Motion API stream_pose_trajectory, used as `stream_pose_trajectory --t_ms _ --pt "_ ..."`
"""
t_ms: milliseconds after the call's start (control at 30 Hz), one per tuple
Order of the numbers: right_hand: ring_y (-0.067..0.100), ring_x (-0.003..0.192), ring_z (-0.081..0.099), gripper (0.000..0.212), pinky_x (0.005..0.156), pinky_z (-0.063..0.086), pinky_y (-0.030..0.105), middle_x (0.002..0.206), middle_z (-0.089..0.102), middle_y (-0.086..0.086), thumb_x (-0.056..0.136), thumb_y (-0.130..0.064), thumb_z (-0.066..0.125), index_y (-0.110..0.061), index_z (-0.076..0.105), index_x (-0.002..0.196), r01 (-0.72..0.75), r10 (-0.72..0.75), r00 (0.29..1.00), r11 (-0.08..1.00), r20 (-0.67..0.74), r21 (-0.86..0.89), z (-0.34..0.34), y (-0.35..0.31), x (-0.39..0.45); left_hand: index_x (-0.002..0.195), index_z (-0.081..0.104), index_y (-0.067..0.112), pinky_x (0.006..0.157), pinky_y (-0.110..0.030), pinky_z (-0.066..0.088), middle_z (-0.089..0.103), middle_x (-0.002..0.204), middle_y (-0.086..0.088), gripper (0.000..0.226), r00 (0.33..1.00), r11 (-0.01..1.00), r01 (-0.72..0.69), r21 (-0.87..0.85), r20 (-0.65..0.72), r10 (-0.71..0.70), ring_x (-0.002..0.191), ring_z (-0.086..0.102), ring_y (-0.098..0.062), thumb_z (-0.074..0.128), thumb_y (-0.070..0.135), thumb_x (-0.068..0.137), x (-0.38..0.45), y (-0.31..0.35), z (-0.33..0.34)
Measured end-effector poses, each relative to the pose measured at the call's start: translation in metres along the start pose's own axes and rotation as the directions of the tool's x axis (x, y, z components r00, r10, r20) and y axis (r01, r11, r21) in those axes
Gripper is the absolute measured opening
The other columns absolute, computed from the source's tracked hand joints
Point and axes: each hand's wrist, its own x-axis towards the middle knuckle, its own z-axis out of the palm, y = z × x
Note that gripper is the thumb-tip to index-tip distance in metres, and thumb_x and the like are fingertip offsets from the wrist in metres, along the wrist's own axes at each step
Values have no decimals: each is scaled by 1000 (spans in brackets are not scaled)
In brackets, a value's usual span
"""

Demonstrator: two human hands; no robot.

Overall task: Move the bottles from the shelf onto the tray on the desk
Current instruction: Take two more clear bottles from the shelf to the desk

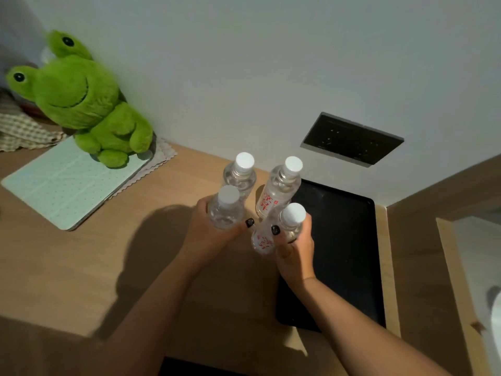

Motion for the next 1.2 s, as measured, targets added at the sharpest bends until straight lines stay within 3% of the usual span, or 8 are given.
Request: stream_pose_trajectory --t_ms 100,233,300,400,600,767,1000,1200 --pt "-5 103 61 72 78 51 16 109 62 -26 56 -86 59 -47 44 116 -22 21 998 1000 57 12 -5 -5 -3 142 32 14 84 -14 46 48 132 -2 97 1000 999 5 40 -28 -4 107 51 -6 86 30 63 -6 12 -6" --pt "-1 120 54 77 98 47 28 126 56 -29 61 -77 66 -55 38 129 -43 28 985 996 172 84 -15 -15 -8 149 15 12 111 -38 30 35 147 -7 122 982 988 -102 115 -147 118 135 33 -21 72 55 50 -20 35 -7" --pt "-2 127 48 83 104 42 30 134 49 -33 61 -74 69 -61 31 133 -58 36 972 994 233 91 -23 -22 -15 149 12 10 116 -40 20 26 151 -11 117 962 956 -171 240 -167 214 141 22 -25 64 54 54 -31 50 -6" --pt "-2 135 36 104 114 33 38 150 35 -20 62 -68 72 -47 17 148 -69 62 972 997 226 20 -42 -36 -28 151 5 10 120 -46 5 7 160 -11 105 910 831 -326 451 -88 405 148 -3 -20 67 46 74 -44 74 -2" --pt "-2 143 7 87 115 15 27 158 7 -21 84 -45 67 -42 11 151 107 -55 985 936 162 -335 -102 -51 -57 152 3 20 116 -34 0 -5 160 6 95 798 631 -556 541 134 588 144 -17 -5 64 44 84 -75 115 31" --pt "6 147 -12 86 120 11 38 159 -15 -19 88 -56 55 -37 2 153 96 -1 985 838 174 -538 -165 -52 -92 153 1 22 114 -28 1 -7 161 7 91 773 590 -629 506 331 541 143 -14 -3 58 50 87 -107 125 81" --pt "9 146 -16 87 120 6 42 160 -15 -14 90 -59 49 -33 -4 153 26 99 983 766 157 -642 -248 -29 -162 152 5 21 118 -33 4 4 162 2 90 728 533 -682 501 531 433 145 -13 -10 59 49 87 -170 110 156" --pt "12 148 -12 90 121 7 40 162 -12 -9 88 -56 53 -29 -3 154 7 87 990 740 107 -673 -341 -1 -243 152 9 22 117 -29 4 3 161 6 84 692 556 -702 445 611 383 139 -14 -1 61 39 88 -259 85 237"
